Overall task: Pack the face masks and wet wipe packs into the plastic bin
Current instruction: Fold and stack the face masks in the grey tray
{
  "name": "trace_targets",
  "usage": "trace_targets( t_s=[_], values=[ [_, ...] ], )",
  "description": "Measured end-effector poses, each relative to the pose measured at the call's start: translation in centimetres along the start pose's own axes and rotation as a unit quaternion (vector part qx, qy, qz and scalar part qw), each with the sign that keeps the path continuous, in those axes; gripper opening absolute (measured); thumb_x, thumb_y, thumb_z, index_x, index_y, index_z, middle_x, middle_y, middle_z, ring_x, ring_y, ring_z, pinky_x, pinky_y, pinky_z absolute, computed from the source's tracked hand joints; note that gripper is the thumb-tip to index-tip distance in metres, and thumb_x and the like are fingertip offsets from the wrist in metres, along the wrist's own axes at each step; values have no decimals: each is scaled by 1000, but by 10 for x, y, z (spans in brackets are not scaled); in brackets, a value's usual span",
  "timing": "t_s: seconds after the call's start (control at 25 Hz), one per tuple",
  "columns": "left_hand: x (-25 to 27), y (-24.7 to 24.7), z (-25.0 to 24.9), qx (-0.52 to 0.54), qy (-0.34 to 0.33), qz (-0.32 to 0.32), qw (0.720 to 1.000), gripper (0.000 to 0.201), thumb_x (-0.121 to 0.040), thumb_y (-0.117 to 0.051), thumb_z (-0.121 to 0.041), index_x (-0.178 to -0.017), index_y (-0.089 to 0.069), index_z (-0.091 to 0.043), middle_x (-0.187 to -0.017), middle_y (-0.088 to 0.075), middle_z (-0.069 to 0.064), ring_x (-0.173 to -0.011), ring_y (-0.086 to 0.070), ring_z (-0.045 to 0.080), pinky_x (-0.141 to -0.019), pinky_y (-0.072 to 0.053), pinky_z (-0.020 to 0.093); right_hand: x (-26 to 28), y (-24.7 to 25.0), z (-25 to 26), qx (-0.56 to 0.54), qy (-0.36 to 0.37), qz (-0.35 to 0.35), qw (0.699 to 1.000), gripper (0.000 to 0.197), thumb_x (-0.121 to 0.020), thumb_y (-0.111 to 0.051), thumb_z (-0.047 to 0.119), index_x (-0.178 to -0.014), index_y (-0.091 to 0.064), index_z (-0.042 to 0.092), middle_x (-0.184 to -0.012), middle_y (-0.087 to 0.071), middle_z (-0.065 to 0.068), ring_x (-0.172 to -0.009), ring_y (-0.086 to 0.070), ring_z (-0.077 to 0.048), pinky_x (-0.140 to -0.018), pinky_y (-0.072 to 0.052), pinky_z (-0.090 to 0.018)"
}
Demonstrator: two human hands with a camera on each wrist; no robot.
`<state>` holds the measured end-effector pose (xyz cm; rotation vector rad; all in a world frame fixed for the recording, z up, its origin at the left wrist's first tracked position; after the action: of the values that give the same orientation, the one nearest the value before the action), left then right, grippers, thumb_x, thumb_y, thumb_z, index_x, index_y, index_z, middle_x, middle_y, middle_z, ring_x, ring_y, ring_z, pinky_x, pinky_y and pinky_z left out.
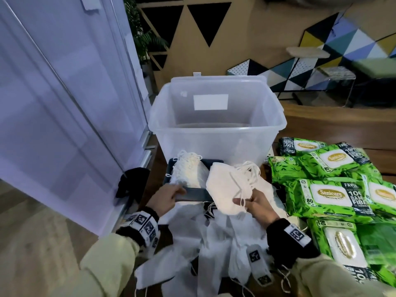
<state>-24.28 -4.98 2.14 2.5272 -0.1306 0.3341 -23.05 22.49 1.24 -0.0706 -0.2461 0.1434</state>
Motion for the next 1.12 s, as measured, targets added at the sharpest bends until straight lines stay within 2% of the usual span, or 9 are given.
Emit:
trace_targets(
  t_s=[0.24, 0.36, 0.44, 0.52, 0.64, 0.72, 0.84, 0.96, 1.12],
  values=[
    [-73, 19, -25, -111, 9, 143, 983, 33, -85, -41, 17, -108, -64, 10, -108, -65, 20, -101, -59, 21, -77, -41, 7, -59, -45, 37, 57, 60, 44, 996, 29, -74, -70, -9, -95, -62, 8, -72, -71, 15, -67, -62, 7, -67, -47, -17],
    [-102, 32, -28, -41, 58, 168, 983, 29, -93, -50, 1, -78, -74, 4, -85, -72, 6, -81, -60, -3, -81, -43, 12, -87, -76, 36, 84, 63, 90, 990, 46, -79, -63, -13, -120, -51, 5, -104, -64, 9, -83, -61, 14, -74, -48, -9],
    [-110, 37, -27, -73, 22, 195, 978, 23, -95, -50, -7, -109, -65, 3, -96, -71, 20, -84, -58, 0, -72, -40, 6, -101, -81, 27, 117, 69, 94, 986, 45, -80, -64, -10, -120, -50, 5, -117, -59, 0, -96, -62, 6, -84, -49, -14],
    [-115, 42, -14, -41, 58, 171, 983, 32, -99, -41, -11, -130, -45, -6, -66, -71, 17, -65, -64, 3, -65, -49, 11, -110, -82, 21, 177, 101, 84, 975, 44, -81, -66, 2, -123, -51, 3, -124, -58, -6, -113, -57, -10, -97, -46, -27],
    [-134, 43, -6, -67, 2, 142, 988, 30, -90, -48, -9, -108, -56, 13, -61, -64, -2, -52, -57, 3, -67, -51, 13, -116, -86, 6, 327, 149, 69, 931, 53, -87, -55, 24, -133, -43, 2, -117, -64, -14, -106, -64, -23, -91, -49, -27],
    [-136, 41, -5, -36, -8, 196, 980, 12, -88, -47, -10, -79, -50, -4, -57, -54, -4, -47, -45, 5, -51, -36, 6, -112, -98, 0, 423, 173, 94, 885, 49, -87, -49, 33, -131, -40, 15, -107, -68, -22, -89, -69, -32, -75, -54, -30],
    [-133, 35, -3, -91, -103, 222, 965, 33, -77, -62, -14, -104, -56, 4, -91, -56, 2, -80, -58, -3, -76, -41, 12, -109, -115, -4, 586, 73, 183, 786, 58, -92, -49, 26, -144, -25, 26, -133, -51, -18, -121, -50, -35, -99, -40, -37],
    [-118, 31, 2, -43, -70, 235, 969, 61, -72, -62, -24, -122, -53, 9, -124, -57, 17, -115, -55, 20, -105, -34, 28, -115, -125, 3, 642, -14, 217, 735, 66, -94, -42, 10, -149, -8, 24, -142, -41, -19, -131, -37, -38, -107, -32, -40],
    [-91, 30, -7, -68, -15, 283, 957, 51, -78, -48, -14, -126, -39, -29, -114, -53, -16, -97, -49, -2, -82, -37, 7, -113, -126, 1, 651, -47, 242, 718, 64, -92, -42, 6, -147, -11, 18, -148, -32, -15, -135, -33, -36, -111, -30, -43]
  ],
)
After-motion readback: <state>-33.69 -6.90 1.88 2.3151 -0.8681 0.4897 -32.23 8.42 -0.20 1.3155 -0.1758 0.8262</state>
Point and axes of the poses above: each hand's wrist, its own x-axis away from the middle knuckle, its own y-axis out of the back of the hand, z = x × y, the point moved 4 cm from there along -x, towards the middle knuckle
